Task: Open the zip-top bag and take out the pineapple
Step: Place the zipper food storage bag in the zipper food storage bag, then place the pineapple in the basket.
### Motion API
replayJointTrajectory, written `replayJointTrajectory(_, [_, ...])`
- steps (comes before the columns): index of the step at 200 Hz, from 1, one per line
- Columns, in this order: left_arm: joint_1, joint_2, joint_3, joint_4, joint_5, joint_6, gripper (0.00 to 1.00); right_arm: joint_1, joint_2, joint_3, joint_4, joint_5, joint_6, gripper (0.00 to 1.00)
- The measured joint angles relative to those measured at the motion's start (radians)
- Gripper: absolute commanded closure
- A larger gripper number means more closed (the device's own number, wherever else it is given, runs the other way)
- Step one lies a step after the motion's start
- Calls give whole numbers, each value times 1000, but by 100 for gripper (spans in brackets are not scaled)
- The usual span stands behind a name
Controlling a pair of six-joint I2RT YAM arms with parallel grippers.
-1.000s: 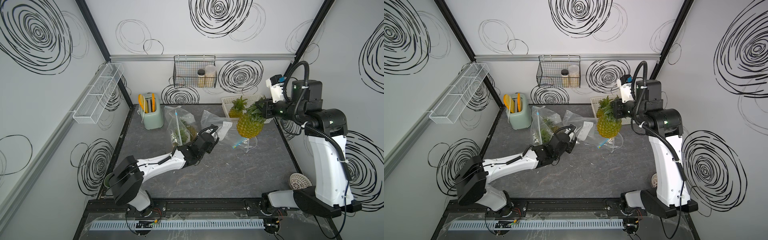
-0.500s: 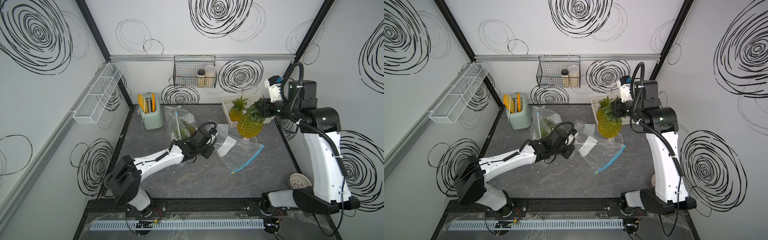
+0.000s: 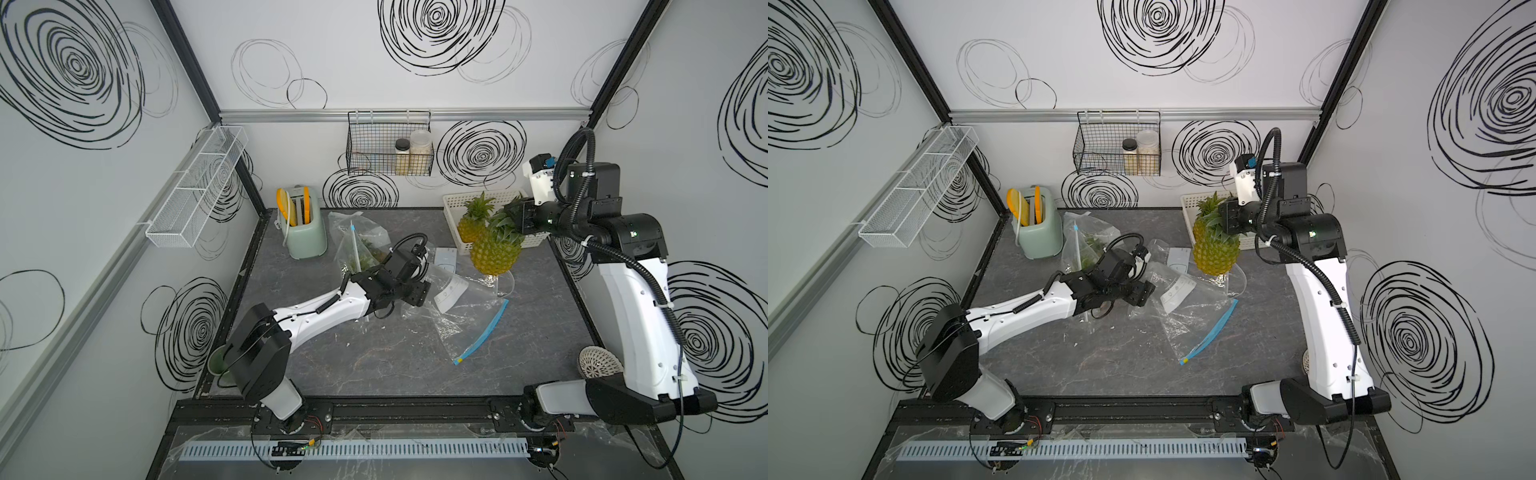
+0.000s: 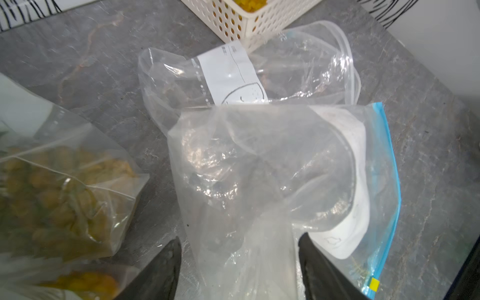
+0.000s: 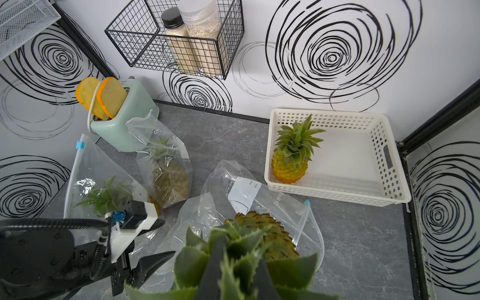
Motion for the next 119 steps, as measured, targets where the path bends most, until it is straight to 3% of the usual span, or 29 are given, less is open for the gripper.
replayJointTrajectory(41, [-5,-150,0,50,-37,-14,21,-15,26,-2,26,11,2,100])
replayJointTrajectory(119, [-2,-327,-29,114,-62,5,20,-117,234,139,110,57,8,100])
